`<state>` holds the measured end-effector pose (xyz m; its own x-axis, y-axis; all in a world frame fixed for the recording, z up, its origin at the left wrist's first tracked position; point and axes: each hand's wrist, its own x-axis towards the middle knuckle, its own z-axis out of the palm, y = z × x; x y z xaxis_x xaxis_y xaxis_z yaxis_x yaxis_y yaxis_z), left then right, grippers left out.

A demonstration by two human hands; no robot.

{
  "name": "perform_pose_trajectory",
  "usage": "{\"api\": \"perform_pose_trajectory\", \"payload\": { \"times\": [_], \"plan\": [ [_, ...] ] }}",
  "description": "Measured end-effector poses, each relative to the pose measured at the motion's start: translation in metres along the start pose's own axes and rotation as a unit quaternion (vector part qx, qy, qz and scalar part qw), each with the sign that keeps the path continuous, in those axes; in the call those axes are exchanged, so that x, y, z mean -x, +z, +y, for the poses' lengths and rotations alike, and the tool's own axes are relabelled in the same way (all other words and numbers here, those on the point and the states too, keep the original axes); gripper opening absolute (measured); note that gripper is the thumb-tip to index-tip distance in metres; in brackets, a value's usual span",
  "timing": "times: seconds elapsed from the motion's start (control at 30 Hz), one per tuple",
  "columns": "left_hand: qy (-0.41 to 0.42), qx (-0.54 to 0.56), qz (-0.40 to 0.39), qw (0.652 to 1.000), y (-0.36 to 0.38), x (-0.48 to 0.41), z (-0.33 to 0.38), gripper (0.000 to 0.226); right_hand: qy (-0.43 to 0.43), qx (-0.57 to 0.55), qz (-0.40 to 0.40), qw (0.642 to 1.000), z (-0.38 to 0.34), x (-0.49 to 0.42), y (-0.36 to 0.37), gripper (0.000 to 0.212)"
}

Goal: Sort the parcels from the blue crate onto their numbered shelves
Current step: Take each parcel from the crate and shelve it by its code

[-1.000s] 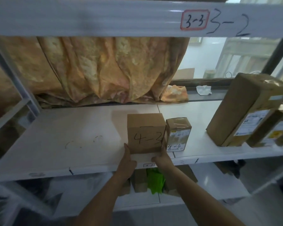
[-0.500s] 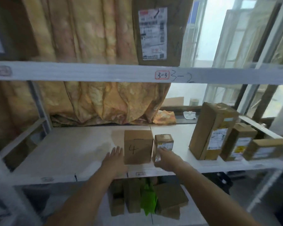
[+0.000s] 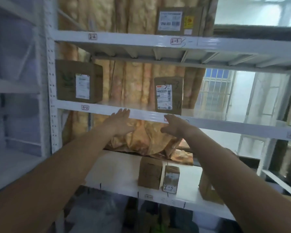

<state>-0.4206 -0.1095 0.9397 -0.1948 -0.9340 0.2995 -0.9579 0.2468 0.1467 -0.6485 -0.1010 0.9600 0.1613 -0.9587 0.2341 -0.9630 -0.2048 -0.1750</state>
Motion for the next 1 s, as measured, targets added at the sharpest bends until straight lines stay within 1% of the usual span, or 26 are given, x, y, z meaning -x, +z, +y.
{"api": "perform_pose_trajectory", "payload": {
  "times": [0.1, 0.23, 0.37, 0.4, 0.47, 0.6, 0.7, 0.77, 0.83, 0.9, 0.93, 0.97, 1.0],
  "plan": [
    [-0.040, -0.011, -0.008, 0.999, -0.019, 0.045, -0.020, 0.084, -0.037, -0.010, -0.018, 0.999, -0.029, 0.012, 0.002, 0.078],
    [-0.101, 0.034, -0.002, 0.994, -0.037, 0.118, -0.066, 0.089, -0.086, -0.021, -0.051, 0.995, -0.087, 0.023, 0.023, 0.078],
    [-0.224, 0.000, -0.027, 0.974, -0.048, 0.200, -0.141, 0.083, -0.149, -0.042, -0.078, 0.985, -0.180, 0.025, 0.057, 0.075],
    [-0.263, 0.002, -0.031, 0.964, -0.048, 0.228, -0.170, 0.081, -0.186, -0.065, -0.100, 0.975, -0.217, 0.026, 0.073, 0.074],
    [-0.308, 0.004, -0.042, 0.950, -0.042, 0.268, -0.206, 0.080, -0.238, -0.107, -0.130, 0.957, -0.265, 0.029, 0.093, 0.069],
    [-0.393, -0.017, -0.102, 0.914, -0.006, 0.361, -0.278, 0.079, -0.327, -0.091, -0.210, 0.917, -0.384, 0.042, 0.163, 0.072],
    [-0.444, -0.013, -0.133, 0.886, 0.025, 0.418, -0.335, 0.078, -0.369, -0.102, -0.264, 0.885, -0.462, 0.055, 0.224, 0.073],
    [-0.467, -0.005, -0.145, 0.872, 0.044, 0.445, -0.370, 0.077, -0.377, -0.116, -0.302, 0.868, -0.502, 0.061, 0.268, 0.073],
    [-0.485, 0.002, -0.157, 0.860, 0.066, 0.464, -0.407, 0.079, -0.361, -0.131, -0.338, 0.859, -0.533, 0.062, 0.317, 0.070],
    [-0.499, 0.021, -0.176, 0.848, 0.095, 0.478, -0.440, 0.081, -0.336, -0.126, -0.368, 0.858, -0.554, 0.063, 0.370, 0.059],
    [-0.503, 0.031, -0.194, 0.842, 0.112, 0.486, -0.453, 0.082, -0.325, -0.120, -0.386, 0.855, -0.560, 0.065, 0.396, 0.054],
    [-0.504, 0.042, -0.216, 0.835, 0.131, 0.492, -0.464, 0.082, -0.313, -0.118, -0.409, 0.849, -0.563, 0.068, 0.422, 0.054],
    [-0.501, 0.055, -0.242, 0.829, 0.151, 0.499, -0.472, 0.082, -0.298, -0.118, -0.431, 0.843, -0.564, 0.071, 0.448, 0.058]
  ]
}}
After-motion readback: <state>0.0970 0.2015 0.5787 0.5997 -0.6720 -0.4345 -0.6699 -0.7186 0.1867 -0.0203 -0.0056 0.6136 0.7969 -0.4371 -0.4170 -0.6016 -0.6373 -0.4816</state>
